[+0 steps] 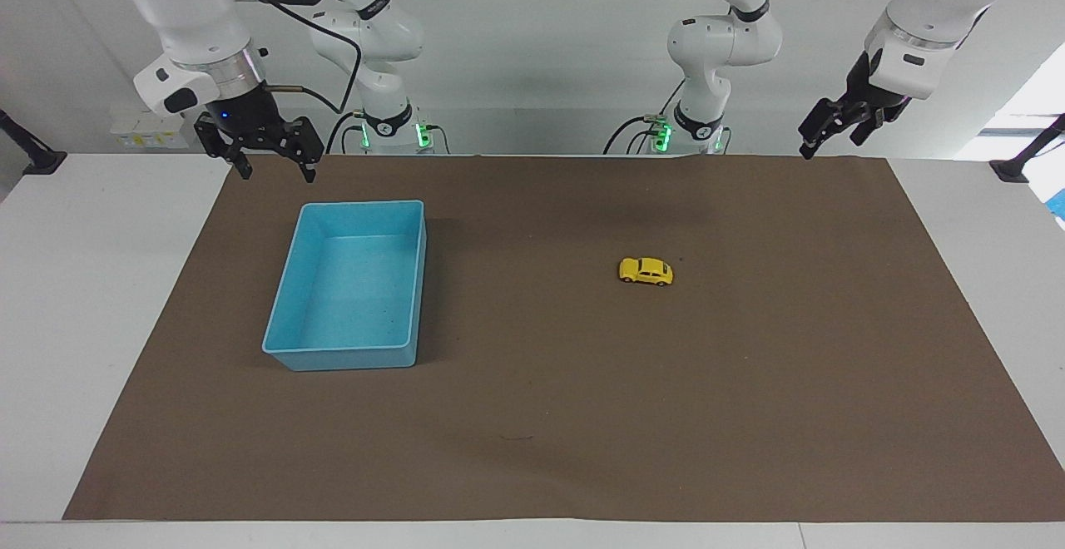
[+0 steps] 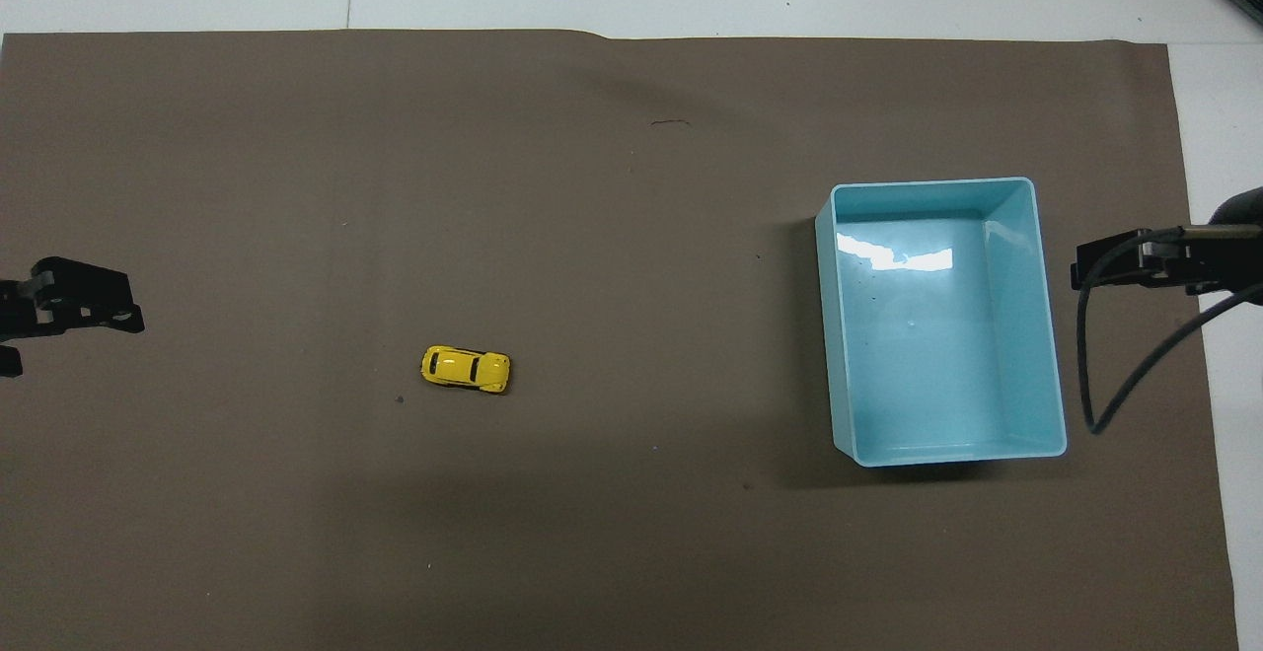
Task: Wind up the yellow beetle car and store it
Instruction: 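Reach the left gripper down to the yellow toy car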
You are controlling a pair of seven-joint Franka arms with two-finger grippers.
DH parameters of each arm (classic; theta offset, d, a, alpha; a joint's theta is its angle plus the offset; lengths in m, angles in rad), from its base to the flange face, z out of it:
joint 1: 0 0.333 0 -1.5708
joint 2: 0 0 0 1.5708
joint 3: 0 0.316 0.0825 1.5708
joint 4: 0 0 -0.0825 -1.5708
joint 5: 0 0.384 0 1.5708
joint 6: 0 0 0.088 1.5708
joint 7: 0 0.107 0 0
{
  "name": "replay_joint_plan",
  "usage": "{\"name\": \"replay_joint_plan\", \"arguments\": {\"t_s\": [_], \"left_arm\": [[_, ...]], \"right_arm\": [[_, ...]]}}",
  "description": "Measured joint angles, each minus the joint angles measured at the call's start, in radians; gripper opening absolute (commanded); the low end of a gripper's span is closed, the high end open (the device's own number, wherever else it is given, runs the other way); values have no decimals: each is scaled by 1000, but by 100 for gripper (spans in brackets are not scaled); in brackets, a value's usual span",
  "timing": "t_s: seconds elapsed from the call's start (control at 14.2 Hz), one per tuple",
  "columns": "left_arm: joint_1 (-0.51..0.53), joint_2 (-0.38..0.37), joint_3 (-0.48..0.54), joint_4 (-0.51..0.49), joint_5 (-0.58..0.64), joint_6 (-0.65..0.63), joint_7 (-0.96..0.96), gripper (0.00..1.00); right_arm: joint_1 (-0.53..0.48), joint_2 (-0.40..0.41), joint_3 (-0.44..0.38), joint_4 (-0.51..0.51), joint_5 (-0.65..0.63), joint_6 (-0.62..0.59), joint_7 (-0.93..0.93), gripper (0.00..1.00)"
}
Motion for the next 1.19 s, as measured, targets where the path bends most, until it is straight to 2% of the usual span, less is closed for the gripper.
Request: {"name": "replay_joint_plan", "arguments": {"t_s": [0.49,0.91,1.19], "left_arm": [[-2,23,-6,-56,-1,48,-412,100],[-2,38,-8,-122,-49,182,-961,100],[-25,39,-12,-185,-55,255,-1135,100]], "right_arm": [[0,0,0,0,0,0,0,100],[0,0,0,0,0,0,0,100],[0,0,0,0,0,0,0,100]]}}
